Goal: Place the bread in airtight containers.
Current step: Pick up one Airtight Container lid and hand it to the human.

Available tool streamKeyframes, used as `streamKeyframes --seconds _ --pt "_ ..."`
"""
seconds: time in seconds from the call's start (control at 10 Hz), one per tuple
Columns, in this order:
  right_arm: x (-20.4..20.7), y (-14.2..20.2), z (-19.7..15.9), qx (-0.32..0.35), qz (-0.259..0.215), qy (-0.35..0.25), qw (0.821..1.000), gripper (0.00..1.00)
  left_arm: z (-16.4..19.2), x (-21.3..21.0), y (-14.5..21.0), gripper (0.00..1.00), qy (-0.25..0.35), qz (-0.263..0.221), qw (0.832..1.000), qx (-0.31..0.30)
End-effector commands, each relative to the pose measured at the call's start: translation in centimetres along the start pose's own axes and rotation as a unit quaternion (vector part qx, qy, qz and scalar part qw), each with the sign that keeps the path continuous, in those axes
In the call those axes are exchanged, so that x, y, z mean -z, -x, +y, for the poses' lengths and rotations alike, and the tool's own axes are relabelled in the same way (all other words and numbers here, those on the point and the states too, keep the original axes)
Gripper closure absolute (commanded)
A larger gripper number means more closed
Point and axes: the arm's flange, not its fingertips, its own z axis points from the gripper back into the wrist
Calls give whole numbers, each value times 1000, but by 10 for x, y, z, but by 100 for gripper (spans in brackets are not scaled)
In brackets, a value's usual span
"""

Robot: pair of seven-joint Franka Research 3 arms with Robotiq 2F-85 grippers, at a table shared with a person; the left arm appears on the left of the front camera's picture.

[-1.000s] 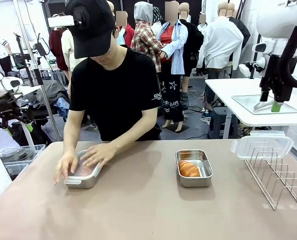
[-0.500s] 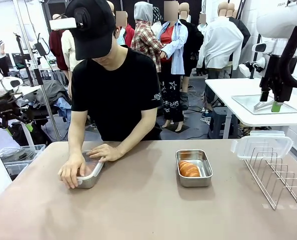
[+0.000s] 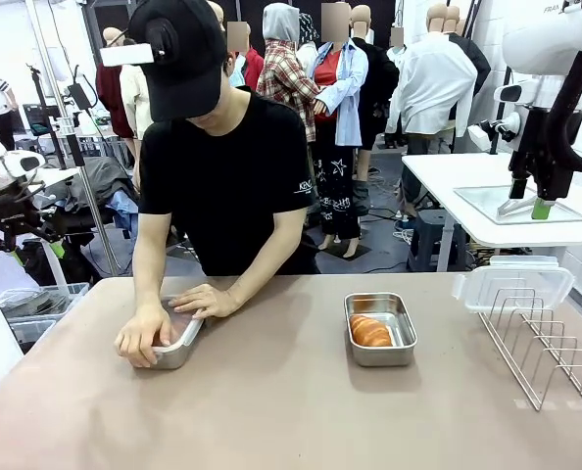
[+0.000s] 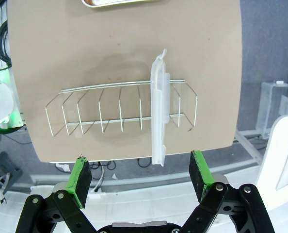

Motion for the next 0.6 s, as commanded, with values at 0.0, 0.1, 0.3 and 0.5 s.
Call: streamKeyframes --seconds 0.0,0.1,0.3,0.5 --pt "-1 1 0 -7 3 -5 1000 0 0 -2 1 28 -9 -3 1000 -3" --pt "-1 1 0 -7 3 -5 1000 0 0 -2 1 28 -9 -3 1000 -3" --pt "-1 1 0 -7 3 -5 1000 0 0 -2 1 28 -9 -3 1000 -3" --pt "-1 1 0 -7 3 -5 1000 0 0 -2 1 28 -9 -3 1000 -3"
